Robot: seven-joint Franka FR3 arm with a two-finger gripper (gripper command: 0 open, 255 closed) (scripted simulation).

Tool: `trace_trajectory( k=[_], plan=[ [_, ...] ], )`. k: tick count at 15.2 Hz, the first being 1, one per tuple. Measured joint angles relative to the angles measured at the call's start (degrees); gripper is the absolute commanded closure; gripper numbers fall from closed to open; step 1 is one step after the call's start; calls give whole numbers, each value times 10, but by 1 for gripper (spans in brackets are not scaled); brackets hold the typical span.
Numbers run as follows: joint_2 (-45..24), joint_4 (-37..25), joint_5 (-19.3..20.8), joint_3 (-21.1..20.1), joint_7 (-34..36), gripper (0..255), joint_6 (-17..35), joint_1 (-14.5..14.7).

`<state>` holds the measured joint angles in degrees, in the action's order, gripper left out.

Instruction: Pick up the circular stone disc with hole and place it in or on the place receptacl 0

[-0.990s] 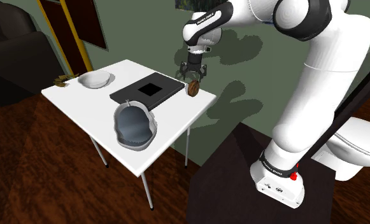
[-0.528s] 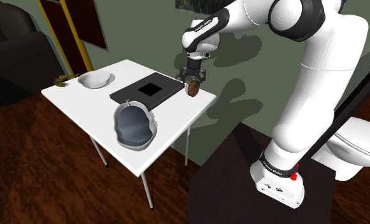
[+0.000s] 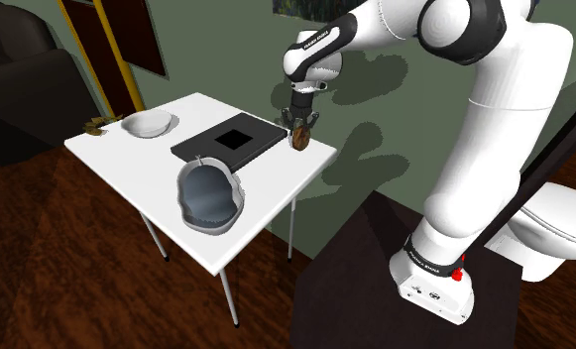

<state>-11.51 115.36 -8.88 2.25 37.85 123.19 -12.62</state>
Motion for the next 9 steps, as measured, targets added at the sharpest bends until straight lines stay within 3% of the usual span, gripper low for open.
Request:
trace_trajectory(
  k=[9],
  plan=[
    [1, -2, 0, 0, 1, 255, -3, 0]
  ],
)
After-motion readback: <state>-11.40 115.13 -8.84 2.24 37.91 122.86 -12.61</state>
